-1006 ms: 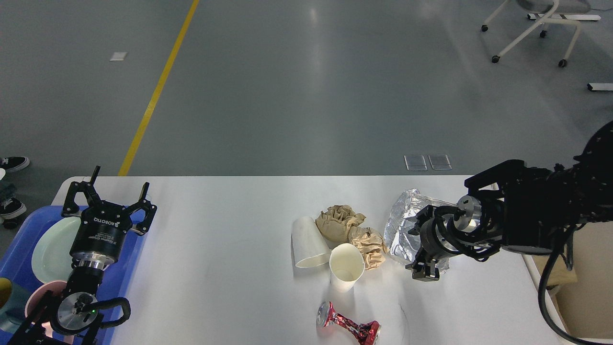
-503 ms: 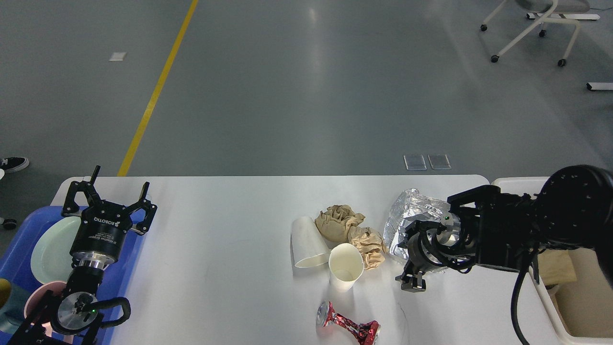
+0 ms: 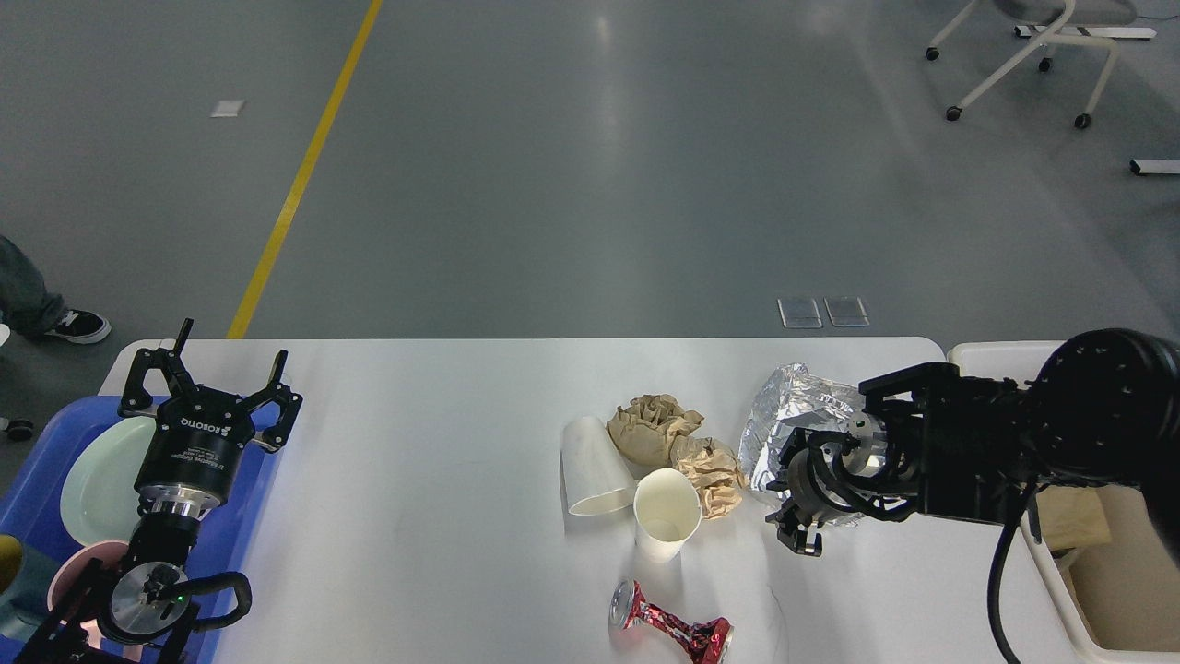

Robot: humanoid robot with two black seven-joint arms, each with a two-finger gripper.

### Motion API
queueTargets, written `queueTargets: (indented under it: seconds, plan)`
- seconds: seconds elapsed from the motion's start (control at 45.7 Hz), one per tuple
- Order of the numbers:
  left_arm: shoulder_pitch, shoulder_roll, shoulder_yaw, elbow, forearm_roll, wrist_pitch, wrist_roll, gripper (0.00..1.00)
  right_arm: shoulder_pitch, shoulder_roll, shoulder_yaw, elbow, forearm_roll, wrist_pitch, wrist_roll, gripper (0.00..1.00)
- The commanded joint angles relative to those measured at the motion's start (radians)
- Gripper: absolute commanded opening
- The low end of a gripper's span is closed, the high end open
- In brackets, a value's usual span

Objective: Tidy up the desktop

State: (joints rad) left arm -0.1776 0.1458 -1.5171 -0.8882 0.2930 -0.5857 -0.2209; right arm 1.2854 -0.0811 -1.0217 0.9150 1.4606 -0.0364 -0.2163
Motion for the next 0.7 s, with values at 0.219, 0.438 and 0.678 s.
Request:
queueTargets:
  seconds: [0.219,0.438,0.678]
  plan:
    - [0.0,0.0,0.0,0.0,0.0,0.0,0.0,0.96,-0.003,0.001,0.0,-0.007,-0.026,0.007,0.0,0.0]
    - [0.0,0.0,0.0,0.0,0.0,0.0,0.0,0.96,-0.003,0.0,0.002,-0.005,-0.072,0.003,0.0,0.0]
    - [0.0,0.0,0.0,0.0,0.0,0.0,0.0,0.96,0.017,-0.019,0.003,0.002,-0.075,0.003,-0.002,0.0]
